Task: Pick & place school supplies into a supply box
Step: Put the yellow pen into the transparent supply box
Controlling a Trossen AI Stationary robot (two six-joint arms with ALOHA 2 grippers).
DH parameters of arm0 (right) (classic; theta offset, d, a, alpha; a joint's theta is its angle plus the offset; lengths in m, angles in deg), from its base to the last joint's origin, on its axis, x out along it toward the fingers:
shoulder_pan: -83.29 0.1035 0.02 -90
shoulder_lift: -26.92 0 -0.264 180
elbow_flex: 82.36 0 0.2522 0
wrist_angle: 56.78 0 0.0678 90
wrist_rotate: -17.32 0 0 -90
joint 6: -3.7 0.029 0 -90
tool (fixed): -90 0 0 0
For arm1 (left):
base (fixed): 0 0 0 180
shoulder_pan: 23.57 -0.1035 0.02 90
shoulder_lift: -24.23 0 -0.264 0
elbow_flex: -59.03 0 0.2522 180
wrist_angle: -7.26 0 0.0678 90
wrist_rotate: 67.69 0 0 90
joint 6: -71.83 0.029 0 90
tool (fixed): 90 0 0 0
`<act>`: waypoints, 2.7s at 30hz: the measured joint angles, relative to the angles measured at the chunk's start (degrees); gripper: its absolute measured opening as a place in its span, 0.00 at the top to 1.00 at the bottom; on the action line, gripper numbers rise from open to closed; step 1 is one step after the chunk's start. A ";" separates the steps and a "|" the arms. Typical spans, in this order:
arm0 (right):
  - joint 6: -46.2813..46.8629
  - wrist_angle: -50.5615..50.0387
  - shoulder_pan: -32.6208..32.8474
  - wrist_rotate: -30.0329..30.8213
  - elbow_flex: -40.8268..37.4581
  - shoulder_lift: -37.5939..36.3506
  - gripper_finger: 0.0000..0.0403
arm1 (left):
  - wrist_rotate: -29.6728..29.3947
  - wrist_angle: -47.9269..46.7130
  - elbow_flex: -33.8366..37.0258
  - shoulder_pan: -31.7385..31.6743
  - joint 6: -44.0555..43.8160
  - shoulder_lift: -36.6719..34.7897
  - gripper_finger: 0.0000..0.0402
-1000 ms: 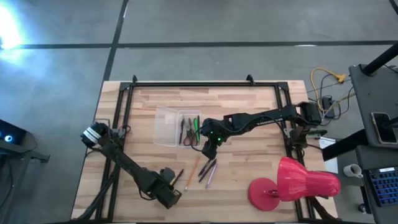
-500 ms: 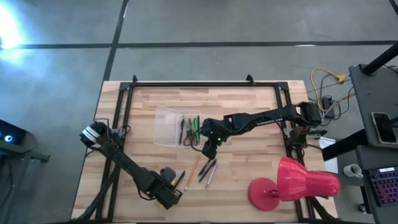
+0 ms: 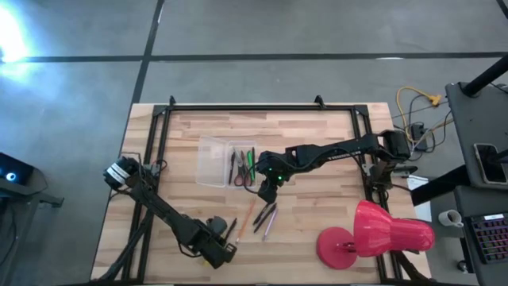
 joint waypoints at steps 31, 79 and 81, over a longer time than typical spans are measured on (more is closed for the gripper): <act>-0.42 0.02 -0.02 1.49 -0.35 0.01 0.68 | 1.58 -11.89 -4.57 0.00 -1.25 -1.60 0.72; -3.63 -14.48 4.21 17.06 -0.70 -13.26 0.68 | -15.82 19.28 19.57 -33.79 23.99 -29.59 0.98; -3.59 -15.66 5.09 17.70 -0.93 -13.04 0.68 | -12.51 19.58 20.90 -37.75 25.27 -29.60 0.98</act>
